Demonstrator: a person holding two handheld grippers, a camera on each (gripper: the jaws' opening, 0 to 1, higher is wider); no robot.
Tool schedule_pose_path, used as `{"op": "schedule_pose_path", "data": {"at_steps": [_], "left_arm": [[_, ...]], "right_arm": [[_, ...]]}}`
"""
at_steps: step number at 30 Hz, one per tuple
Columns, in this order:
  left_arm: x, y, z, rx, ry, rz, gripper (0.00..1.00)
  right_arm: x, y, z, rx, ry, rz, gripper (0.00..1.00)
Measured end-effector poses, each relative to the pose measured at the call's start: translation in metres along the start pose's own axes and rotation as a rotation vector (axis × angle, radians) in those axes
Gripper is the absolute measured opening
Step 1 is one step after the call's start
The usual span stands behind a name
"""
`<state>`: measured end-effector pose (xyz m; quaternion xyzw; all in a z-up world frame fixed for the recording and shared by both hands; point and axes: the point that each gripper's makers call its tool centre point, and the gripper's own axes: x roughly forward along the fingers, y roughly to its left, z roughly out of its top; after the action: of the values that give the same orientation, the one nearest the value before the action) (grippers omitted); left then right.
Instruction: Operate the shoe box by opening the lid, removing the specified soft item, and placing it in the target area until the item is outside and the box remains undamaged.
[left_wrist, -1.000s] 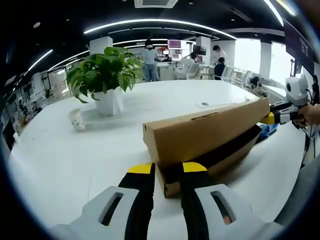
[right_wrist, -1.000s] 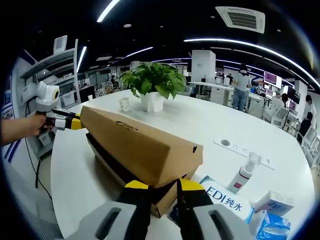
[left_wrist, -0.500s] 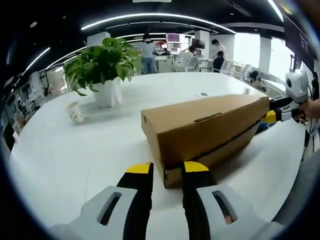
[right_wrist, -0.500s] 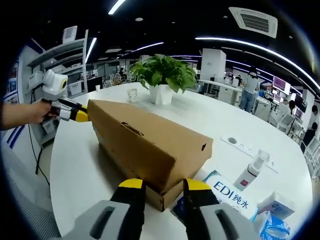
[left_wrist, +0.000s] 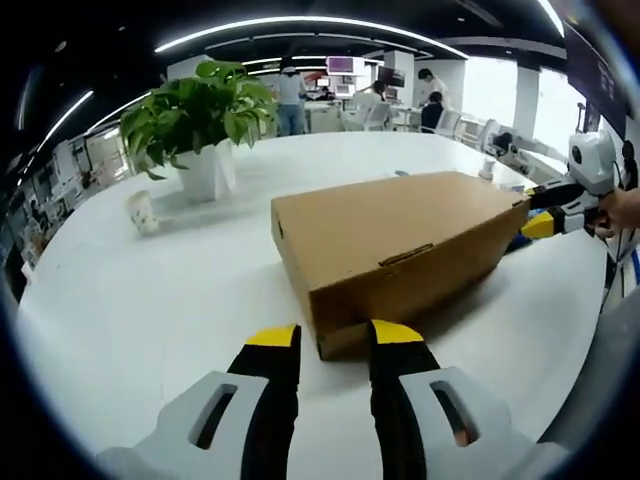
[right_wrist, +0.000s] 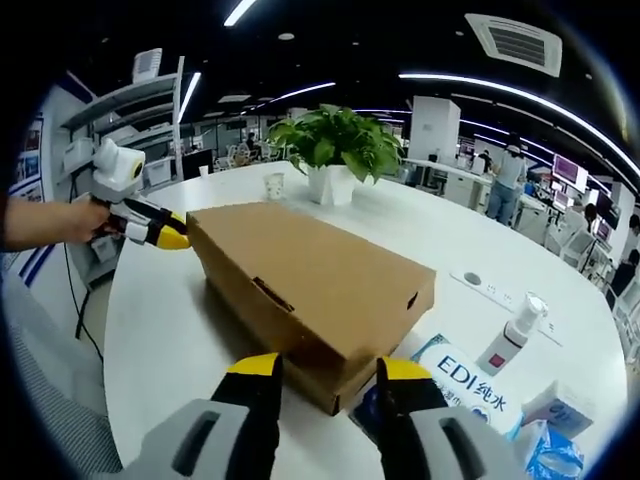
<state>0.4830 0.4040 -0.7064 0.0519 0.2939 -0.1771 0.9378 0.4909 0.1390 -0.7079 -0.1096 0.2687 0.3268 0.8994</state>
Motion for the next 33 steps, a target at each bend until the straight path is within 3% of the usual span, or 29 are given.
{"op": "schedule_pose_path", "data": {"at_steps": [6,14,33], "left_arm": [[0.001,-0.003,-0.002,0.006,0.004,-0.01,0.26],[0.001,-0.005,0.012,0.013,-0.049,-0.034,0.28],[0.021,0.005,0.005,0.064,-0.003,-0.052,0.24]], "right_arm": [[0.001,0.002,0.001,-0.005,-0.009,0.014,0.34],[0.003,-0.002,0.007,0.019,-0.032,0.021,0.35],[0.015,0.0,-0.001,0.017,-0.008,-0.025,0.34]]}}
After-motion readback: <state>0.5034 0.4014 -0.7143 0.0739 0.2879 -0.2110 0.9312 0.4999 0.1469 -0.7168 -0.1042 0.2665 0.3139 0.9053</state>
